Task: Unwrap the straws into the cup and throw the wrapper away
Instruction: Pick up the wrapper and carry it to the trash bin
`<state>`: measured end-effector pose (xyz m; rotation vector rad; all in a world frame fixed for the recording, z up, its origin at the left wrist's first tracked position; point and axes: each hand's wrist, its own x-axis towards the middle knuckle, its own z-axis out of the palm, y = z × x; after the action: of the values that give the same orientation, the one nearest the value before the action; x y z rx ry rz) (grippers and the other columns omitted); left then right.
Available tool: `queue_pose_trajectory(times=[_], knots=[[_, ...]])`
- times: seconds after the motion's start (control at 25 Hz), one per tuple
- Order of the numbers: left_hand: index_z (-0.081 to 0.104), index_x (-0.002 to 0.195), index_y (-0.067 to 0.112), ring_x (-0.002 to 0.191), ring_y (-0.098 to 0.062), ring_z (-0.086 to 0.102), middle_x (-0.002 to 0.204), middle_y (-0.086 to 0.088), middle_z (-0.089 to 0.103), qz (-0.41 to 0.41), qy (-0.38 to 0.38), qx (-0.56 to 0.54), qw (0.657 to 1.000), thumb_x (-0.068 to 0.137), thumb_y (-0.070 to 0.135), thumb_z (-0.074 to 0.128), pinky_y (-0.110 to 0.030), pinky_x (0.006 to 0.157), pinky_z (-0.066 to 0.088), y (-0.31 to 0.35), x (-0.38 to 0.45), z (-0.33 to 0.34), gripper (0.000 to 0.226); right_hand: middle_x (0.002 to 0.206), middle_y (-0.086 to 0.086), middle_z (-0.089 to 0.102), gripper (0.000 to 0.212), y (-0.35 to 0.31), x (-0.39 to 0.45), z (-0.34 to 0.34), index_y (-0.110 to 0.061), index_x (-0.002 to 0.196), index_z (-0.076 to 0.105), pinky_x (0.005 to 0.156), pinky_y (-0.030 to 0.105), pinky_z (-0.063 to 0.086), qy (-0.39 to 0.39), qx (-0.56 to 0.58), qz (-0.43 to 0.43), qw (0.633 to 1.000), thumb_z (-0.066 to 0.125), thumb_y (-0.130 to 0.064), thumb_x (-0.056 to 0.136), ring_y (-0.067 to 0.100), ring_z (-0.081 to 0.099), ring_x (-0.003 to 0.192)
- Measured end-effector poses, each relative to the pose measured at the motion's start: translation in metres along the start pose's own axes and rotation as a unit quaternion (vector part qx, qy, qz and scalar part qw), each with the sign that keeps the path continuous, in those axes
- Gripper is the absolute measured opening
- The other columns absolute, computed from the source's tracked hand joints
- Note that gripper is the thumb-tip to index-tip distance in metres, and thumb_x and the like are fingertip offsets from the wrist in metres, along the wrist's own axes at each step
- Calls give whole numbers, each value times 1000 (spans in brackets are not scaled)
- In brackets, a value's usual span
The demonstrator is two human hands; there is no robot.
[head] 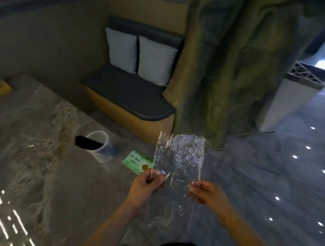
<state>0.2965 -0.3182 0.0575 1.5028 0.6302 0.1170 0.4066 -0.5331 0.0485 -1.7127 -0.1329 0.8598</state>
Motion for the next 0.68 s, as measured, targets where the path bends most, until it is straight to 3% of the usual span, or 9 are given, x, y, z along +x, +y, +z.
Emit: queue_pose_trajectory(times=[0.16, 0.32, 0.68], knots=[[68, 88, 15, 65, -4, 63, 77, 1, 69, -21, -58, 9, 998, 84, 1, 70, -17, 57, 51, 12, 17, 69, 14, 79, 3, 78, 7, 18, -20, -78, -17, 88, 75, 61, 20, 51, 104, 29, -6, 994, 72, -20, 83, 14, 73, 74], [66, 84, 12, 54, 0, 61, 72, -2, 67, -29, -112, 56, 992, 85, 1, 68, -16, 53, 51, 25, 34, 129, 12, 76, 5, 77, 7, 34, -47, -130, -17, 81, 74, 60, 19, 49, 180, 62, -9, 982, 69, -20, 85, 14, 71, 72], [65, 82, 12, 54, -3, 62, 70, 0, 68, -16, -247, 136, 959, 86, 2, 68, -16, 54, 49, 46, 72, 249, 11, 83, 7, 76, 9, 53, -88, -200, -16, 93, 72, 66, 26, 51, 360, 165, -8, 918, 65, -17, 88, 13, 71, 69]])
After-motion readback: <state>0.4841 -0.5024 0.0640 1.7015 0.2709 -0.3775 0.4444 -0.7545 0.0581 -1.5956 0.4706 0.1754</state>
